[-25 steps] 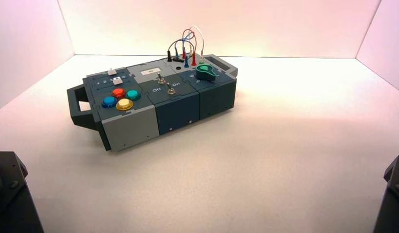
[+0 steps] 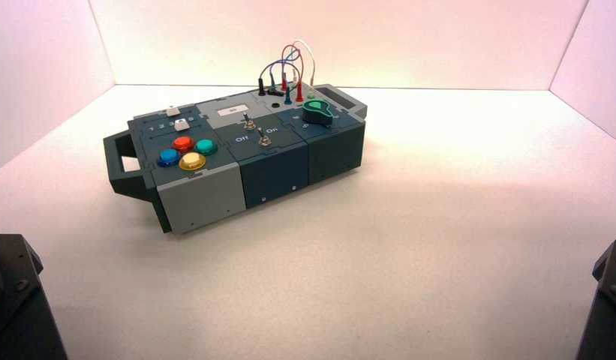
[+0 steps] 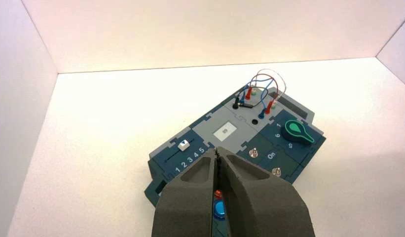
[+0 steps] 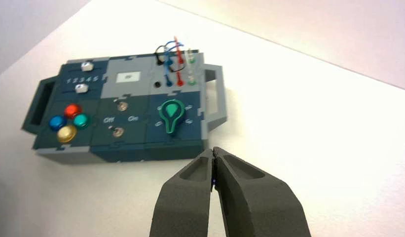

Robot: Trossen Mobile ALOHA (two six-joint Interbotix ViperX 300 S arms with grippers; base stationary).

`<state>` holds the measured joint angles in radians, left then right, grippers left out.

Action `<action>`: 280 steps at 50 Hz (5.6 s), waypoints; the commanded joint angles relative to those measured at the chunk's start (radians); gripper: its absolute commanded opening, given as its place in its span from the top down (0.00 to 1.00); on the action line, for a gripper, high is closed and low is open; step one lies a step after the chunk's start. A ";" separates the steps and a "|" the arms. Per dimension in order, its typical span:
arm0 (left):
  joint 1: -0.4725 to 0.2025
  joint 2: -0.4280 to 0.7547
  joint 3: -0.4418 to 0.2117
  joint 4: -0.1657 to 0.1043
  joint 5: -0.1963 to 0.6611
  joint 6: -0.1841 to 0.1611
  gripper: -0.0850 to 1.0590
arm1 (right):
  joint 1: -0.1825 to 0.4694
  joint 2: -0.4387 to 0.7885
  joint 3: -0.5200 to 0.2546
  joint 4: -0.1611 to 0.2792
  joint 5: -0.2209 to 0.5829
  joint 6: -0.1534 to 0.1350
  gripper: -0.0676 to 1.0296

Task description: Turn the knob to position 2.

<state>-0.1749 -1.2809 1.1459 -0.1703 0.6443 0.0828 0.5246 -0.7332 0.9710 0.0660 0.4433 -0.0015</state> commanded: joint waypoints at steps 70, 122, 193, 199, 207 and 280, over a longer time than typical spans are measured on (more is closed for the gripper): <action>-0.003 -0.002 -0.011 -0.003 -0.021 0.003 0.95 | 0.097 0.856 -0.411 0.118 -0.028 0.046 0.96; -0.005 -0.006 -0.012 -0.003 -0.023 0.003 0.95 | 0.048 0.894 -0.449 0.117 -0.014 0.041 0.96; -0.005 -0.015 -0.012 -0.002 -0.025 0.005 0.95 | 0.025 0.939 -0.506 0.112 0.000 0.040 0.96; -0.003 -0.015 -0.012 -0.003 -0.025 0.005 0.95 | 0.025 0.939 -0.511 0.112 0.000 0.040 0.96; -0.005 -0.015 -0.011 -0.002 -0.025 0.003 0.95 | 0.025 0.939 -0.517 0.110 0.000 0.040 0.96; 0.003 0.008 -0.011 0.009 -0.029 0.008 0.95 | -0.025 0.541 -0.491 0.055 0.109 0.009 0.96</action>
<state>-0.1749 -1.2885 1.1490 -0.1657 0.6274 0.0844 0.4893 -0.1212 0.5093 0.1212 0.5323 0.0153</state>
